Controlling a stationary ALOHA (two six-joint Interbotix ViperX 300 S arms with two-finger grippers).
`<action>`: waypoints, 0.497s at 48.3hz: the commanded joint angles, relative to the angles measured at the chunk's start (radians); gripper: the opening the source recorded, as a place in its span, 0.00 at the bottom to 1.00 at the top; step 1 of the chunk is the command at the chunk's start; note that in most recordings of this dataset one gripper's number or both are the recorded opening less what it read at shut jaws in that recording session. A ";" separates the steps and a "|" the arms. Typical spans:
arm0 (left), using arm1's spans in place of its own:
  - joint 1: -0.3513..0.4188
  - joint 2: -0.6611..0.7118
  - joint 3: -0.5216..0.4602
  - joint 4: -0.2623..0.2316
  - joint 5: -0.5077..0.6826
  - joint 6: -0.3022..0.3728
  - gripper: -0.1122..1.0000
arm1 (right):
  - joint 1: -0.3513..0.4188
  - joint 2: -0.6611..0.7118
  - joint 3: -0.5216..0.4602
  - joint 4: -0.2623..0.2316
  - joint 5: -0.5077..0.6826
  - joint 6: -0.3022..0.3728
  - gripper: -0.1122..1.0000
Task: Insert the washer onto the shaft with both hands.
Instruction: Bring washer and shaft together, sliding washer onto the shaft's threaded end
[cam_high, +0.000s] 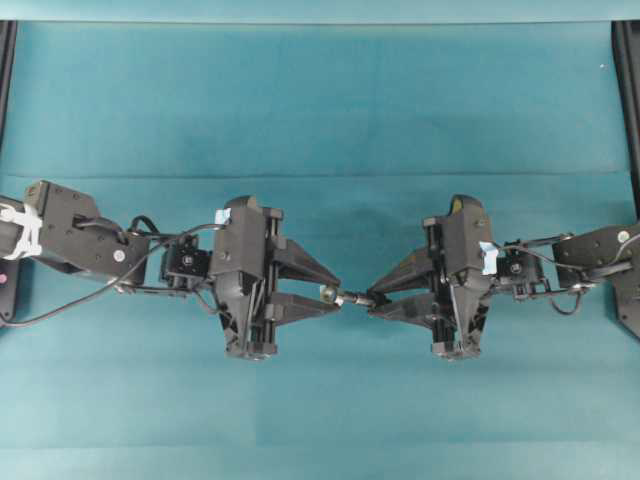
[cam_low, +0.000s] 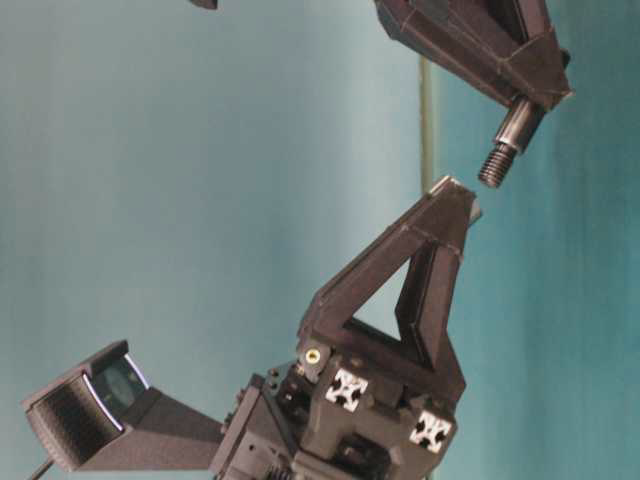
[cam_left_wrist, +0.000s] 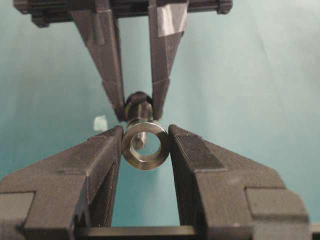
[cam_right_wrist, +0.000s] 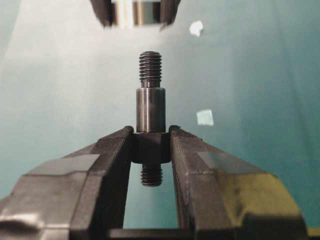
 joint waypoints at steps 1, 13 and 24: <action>-0.003 -0.002 -0.018 0.000 -0.011 -0.002 0.43 | 0.002 -0.006 -0.015 0.003 -0.017 0.009 0.10; -0.003 0.012 -0.025 0.002 -0.011 -0.002 0.43 | 0.009 -0.006 -0.015 0.003 -0.029 0.009 0.10; -0.003 0.021 -0.025 0.002 -0.011 -0.002 0.43 | 0.011 -0.006 -0.015 0.011 -0.048 0.009 0.10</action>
